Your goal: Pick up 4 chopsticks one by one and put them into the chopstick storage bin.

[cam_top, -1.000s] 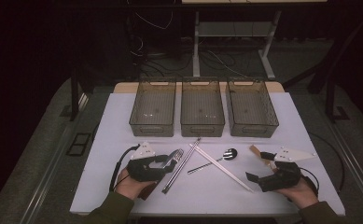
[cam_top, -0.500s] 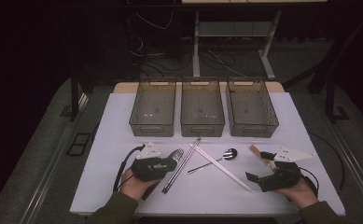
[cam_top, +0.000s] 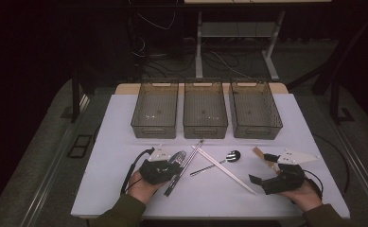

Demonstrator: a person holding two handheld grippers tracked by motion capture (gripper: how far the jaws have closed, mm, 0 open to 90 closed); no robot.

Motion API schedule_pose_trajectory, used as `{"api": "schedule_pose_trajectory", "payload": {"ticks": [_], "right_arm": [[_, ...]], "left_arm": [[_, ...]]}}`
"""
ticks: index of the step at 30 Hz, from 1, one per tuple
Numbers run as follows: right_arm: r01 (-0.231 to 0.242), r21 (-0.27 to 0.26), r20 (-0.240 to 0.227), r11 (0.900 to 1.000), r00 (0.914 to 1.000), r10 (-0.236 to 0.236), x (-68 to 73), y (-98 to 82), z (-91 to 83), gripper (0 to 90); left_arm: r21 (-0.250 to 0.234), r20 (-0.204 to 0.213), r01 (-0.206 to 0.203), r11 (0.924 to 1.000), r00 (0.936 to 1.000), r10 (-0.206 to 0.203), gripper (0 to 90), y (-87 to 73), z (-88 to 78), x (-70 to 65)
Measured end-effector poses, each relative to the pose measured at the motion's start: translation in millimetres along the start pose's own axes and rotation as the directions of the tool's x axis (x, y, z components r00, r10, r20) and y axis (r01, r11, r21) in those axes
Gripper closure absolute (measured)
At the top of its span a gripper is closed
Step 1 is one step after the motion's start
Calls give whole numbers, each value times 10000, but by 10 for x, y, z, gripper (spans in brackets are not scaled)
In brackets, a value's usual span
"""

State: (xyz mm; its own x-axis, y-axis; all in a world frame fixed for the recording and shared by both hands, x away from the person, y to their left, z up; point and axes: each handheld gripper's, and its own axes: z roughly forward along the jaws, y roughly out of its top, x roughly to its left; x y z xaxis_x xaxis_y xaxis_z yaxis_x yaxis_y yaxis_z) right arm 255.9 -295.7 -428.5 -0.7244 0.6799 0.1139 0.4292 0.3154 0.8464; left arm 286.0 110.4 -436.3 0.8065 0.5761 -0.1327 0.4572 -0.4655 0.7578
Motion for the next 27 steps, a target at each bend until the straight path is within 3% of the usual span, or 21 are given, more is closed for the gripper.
{"api": "schedule_pose_trajectory", "payload": {"ticks": [27], "right_arm": [[72,13,36,10000,10000,-72,4,1,7,9]], "left_arm": [[790,-162,-88,9968,9998,101,803,2,108,5]]}}
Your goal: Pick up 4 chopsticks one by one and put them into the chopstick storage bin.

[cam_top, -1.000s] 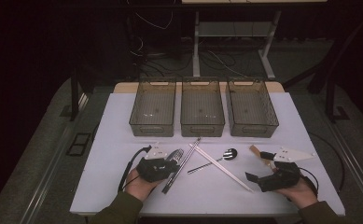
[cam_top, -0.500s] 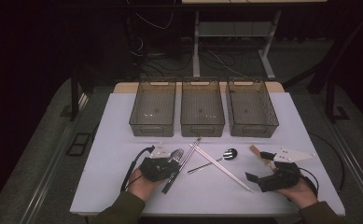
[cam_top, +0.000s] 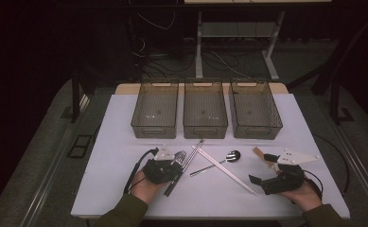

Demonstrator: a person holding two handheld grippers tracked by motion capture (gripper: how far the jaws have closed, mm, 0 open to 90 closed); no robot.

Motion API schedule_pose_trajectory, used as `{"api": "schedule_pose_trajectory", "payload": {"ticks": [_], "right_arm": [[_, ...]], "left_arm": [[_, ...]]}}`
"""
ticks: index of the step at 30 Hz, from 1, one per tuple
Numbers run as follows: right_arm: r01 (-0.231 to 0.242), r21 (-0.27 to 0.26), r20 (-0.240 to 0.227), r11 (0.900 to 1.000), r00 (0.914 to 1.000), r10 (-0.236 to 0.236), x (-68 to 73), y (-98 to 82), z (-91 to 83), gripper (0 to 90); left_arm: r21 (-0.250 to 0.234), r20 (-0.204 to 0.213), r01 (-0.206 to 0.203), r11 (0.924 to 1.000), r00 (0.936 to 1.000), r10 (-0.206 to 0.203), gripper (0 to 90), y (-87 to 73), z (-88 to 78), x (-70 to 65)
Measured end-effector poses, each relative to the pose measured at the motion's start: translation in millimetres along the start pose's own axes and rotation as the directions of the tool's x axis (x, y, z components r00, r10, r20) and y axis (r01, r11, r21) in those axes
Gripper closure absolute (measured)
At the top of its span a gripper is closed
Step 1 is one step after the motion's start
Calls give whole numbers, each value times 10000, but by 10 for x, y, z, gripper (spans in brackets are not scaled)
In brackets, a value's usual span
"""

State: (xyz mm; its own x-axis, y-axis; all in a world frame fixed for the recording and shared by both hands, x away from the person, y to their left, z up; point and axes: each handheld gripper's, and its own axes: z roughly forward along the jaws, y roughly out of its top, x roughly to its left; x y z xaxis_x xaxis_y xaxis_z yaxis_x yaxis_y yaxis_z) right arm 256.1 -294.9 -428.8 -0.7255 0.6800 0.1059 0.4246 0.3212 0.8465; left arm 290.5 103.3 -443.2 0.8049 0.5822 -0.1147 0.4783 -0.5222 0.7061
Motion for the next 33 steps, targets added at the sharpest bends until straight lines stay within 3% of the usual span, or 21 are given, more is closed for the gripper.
{"api": "schedule_pose_trajectory", "payload": {"ticks": [17,33], "right_arm": [[19,-8,15,10000,10000,-19,0,1,1,9],[2,-8,27,10000,10000,-2,0,0,1,9]], "left_arm": [[349,-88,-190,9992,9998,193,769,8,56,-27],[437,-547,-137,9990,9984,161,783,21,76,-80]]}}
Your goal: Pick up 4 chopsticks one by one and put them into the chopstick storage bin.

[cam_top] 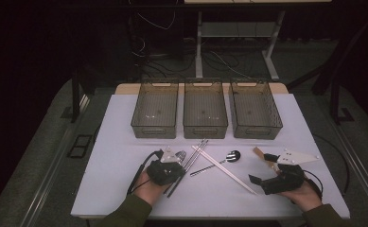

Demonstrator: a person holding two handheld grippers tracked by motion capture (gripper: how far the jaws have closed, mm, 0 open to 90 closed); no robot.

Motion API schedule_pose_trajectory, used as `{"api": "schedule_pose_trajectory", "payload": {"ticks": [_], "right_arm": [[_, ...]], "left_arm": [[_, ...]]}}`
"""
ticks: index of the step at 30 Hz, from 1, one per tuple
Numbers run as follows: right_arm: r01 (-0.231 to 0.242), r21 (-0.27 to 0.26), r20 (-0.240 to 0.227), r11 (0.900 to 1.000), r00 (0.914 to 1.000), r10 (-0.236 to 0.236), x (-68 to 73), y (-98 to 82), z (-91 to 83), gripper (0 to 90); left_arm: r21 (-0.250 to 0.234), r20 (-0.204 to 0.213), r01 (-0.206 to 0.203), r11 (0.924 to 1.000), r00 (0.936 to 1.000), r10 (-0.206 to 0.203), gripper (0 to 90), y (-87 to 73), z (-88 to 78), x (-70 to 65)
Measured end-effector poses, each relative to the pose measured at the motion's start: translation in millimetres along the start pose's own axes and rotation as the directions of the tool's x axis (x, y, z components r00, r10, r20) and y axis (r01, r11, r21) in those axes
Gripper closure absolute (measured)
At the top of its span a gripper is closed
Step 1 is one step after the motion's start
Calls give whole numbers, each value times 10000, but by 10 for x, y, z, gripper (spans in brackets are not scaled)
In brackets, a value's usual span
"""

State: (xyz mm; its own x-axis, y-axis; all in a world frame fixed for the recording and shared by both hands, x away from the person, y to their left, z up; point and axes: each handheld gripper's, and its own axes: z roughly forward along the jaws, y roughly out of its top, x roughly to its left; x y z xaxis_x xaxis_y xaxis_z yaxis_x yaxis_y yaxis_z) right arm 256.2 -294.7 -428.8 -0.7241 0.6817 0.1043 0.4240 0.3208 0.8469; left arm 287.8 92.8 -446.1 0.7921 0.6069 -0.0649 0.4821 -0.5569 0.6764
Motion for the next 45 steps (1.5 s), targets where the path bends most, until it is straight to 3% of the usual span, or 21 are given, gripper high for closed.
{"api": "schedule_pose_trajectory", "payload": {"ticks": [25,26,29,39,41,45], "right_arm": [[2,-8,1,10000,10000,-2,1,0,0,9],[-1,-6,1,10000,10000,1,0,0,0,9],[0,-5,-1,10000,10000,0,0,0,0,9],[-9,-19,-11,10000,10000,9,1,1,-5,9],[-1,-21,-15,10000,10000,1,2,1,-5,9],[-2,-19,-19,10000,10000,2,0,1,-3,9]], "left_arm": [[-181,-84,488,9986,9988,-490,829,-18,3,18],[-238,-64,712,9972,9974,-714,833,-24,3,13],[-238,-51,849,9961,9964,-850,844,-26,2,23],[-276,65,866,9959,9962,-865,848,-25,0,49],[-292,135,1028,9943,9946,-1024,849,-23,-2,51],[-532,193,1051,9930,9944,-1042,849,-12,-37,57]]}}
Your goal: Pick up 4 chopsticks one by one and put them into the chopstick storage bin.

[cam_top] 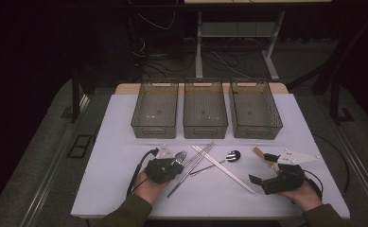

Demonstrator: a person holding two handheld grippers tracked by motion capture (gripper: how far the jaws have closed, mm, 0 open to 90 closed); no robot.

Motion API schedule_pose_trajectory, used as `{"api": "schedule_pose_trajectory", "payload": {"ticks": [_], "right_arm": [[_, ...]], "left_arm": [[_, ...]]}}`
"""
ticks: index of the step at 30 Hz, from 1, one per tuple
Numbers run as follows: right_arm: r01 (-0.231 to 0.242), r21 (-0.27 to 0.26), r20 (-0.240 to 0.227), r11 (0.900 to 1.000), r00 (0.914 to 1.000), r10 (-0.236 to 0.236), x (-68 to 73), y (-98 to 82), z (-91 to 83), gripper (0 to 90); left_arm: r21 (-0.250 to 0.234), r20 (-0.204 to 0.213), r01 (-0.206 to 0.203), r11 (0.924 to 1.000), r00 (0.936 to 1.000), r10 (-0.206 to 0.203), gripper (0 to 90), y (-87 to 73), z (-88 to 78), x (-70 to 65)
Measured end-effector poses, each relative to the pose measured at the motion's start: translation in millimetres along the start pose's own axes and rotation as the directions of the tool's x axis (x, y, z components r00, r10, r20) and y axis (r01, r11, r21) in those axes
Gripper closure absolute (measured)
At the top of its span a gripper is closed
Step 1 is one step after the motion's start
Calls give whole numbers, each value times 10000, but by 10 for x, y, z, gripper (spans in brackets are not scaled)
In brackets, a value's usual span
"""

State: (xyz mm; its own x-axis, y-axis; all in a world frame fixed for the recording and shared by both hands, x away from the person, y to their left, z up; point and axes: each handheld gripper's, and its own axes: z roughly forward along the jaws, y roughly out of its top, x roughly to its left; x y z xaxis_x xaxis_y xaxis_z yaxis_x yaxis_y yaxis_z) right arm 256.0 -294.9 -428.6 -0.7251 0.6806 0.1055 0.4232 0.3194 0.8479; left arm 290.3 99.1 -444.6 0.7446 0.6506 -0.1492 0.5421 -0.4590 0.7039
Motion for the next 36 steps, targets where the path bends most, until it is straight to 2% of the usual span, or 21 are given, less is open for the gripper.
{"api": "schedule_pose_trajectory", "payload": {"ticks": [10,15,19,22,28,36], "right_arm": [[-20,64,-68,10000,10000,21,-1,-7,29,9],[-431,128,-43,9990,9991,431,-19,-25,73,9],[-634,225,-4,9977,9980,635,-36,-36,107,9],[-633,259,-2,9977,9980,633,-37,-39,112,9],[-596,157,-38,9981,9982,597,-28,-30,92,9],[-660,158,-22,9977,9978,661,-37,-31,85,8]], "left_arm": [[-313,97,-38,9995,9999,41,849,26,-69,-2],[-607,320,-100,9981,9994,120,850,36,-119,20],[-674,544,-501,9965,9971,538,849,46,-182,61],[-772,566,-462,9959,9971,506,849,51,-197,60],[-929,744,-654,9935,9946,724,849,74,-276,124],[-1379,899,-652,9883,9929,780,849,76,-388,184]]}}
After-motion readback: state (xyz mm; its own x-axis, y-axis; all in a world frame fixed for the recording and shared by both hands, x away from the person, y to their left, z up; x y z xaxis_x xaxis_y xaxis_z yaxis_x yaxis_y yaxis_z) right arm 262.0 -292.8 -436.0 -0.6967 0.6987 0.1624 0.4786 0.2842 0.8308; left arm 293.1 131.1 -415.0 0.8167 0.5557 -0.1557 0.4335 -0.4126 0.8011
